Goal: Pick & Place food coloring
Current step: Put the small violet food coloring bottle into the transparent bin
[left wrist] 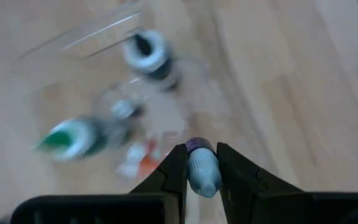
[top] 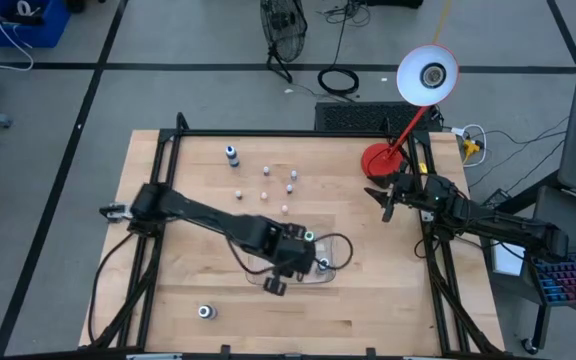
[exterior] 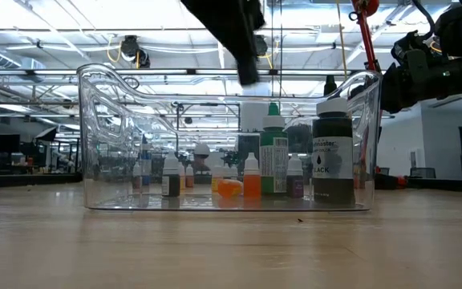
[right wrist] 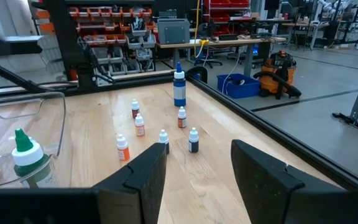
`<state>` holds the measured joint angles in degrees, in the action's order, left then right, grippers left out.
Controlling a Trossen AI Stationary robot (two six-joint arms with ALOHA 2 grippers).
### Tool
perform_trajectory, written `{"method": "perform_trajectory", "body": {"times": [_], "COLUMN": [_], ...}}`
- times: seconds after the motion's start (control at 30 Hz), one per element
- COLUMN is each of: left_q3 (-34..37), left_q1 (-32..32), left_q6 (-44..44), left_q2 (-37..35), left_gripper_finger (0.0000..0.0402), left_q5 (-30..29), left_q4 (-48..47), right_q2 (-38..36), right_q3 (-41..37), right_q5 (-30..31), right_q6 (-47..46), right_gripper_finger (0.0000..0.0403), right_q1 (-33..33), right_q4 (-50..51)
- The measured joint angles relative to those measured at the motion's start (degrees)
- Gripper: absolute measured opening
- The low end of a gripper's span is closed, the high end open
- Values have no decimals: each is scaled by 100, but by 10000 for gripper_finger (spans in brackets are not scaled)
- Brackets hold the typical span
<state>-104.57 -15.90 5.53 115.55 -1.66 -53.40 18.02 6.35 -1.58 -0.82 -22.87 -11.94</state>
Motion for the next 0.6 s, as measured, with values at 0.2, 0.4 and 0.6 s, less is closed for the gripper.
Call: {"method": "perform_trajectory", "body": {"times": [0.2,0.4,0.6], "left_q3": [-1,-7,-9], "left_q1": [53,187,308], "left_q6": [24,-139,-158], "left_q2": [545,1020,1288], "left_gripper_finger": [64,64,64], "left_q5": [161,162,136], "left_q4": [465,656,702], "right_q2": [0,0,0], "right_q3": [0,0,0], "right_q5": [0,0,2], "right_q6": [-1,0,-1], "right_gripper_finger": [171,171,171], "right_q1": [0,0,0], "right_q4": [-1,0,4]}}
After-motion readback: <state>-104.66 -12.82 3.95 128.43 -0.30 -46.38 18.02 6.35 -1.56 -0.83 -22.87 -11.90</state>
